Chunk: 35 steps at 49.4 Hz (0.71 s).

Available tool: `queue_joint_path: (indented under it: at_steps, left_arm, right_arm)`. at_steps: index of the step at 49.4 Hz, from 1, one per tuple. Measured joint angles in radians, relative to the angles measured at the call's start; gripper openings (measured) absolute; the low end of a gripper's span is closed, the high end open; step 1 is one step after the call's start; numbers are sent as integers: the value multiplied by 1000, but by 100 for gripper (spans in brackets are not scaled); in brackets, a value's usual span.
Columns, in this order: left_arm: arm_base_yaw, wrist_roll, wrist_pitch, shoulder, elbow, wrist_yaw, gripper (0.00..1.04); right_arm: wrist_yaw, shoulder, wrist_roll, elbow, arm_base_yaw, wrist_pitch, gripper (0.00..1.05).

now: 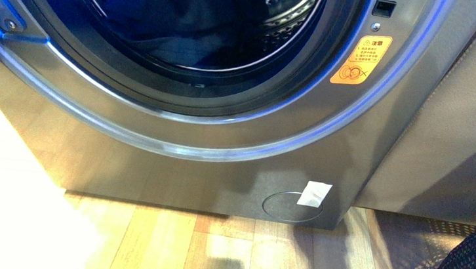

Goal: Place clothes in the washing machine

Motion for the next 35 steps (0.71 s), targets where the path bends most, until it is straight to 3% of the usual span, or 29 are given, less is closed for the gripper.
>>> queue_joint_path:
  at_steps: [16,24,35]
  left_arm:
    - [-24,15,-52,0,-102,80,64]
    - [-6,11,-13,-26,-221,114,98]
    - [8,20,43,-106,-409,144,98]
  right_arm:
    - [0,0,0,0,0,0,97]
    - [0,0,0,0,0,0,97]
    - [0,0,0,0,0,0,97]
